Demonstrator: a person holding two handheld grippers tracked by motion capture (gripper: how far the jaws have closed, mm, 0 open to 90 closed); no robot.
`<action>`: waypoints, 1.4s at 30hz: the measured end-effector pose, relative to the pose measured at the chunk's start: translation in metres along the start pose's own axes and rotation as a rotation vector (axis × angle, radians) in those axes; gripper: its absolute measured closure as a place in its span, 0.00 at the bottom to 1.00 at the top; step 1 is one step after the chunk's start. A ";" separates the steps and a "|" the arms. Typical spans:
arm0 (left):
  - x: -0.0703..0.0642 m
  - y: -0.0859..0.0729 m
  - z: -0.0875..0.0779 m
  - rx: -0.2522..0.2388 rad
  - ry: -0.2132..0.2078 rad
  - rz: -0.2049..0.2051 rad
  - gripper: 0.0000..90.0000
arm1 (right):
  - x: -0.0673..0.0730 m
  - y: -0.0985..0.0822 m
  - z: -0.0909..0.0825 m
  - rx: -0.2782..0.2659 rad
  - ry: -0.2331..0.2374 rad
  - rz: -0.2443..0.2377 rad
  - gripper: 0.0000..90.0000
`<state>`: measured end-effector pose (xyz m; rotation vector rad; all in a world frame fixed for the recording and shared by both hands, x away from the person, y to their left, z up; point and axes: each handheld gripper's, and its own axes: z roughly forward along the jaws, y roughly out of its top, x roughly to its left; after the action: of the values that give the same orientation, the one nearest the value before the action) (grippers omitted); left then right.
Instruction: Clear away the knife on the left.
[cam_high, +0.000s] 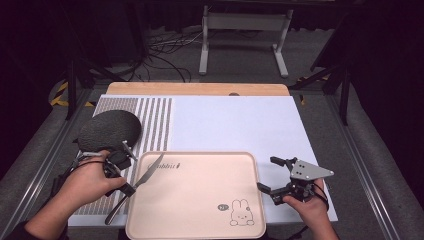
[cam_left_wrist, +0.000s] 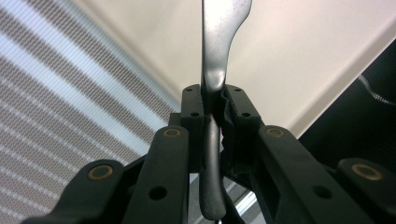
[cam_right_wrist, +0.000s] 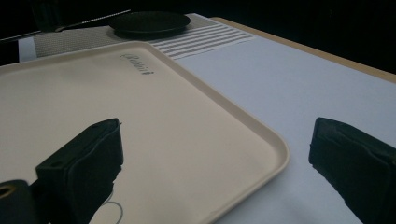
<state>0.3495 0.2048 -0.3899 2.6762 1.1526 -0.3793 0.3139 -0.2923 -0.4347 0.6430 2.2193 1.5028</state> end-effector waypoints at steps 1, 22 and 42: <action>-0.003 0.002 0.002 0.000 -0.008 0.000 0.89 | 0.000 0.000 0.000 0.001 0.000 -0.003 0.05; -0.025 0.034 0.038 -0.003 -0.090 0.042 0.89 | 0.000 0.000 0.000 0.002 0.006 -0.013 0.05; -0.024 0.038 0.056 0.019 -0.076 0.006 0.89 | 0.000 0.000 0.000 -0.002 0.000 -0.005 0.04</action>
<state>0.3533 0.1471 -0.4320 2.6558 1.1239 -0.4883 0.3138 -0.2924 -0.4344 0.6371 2.2172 1.5026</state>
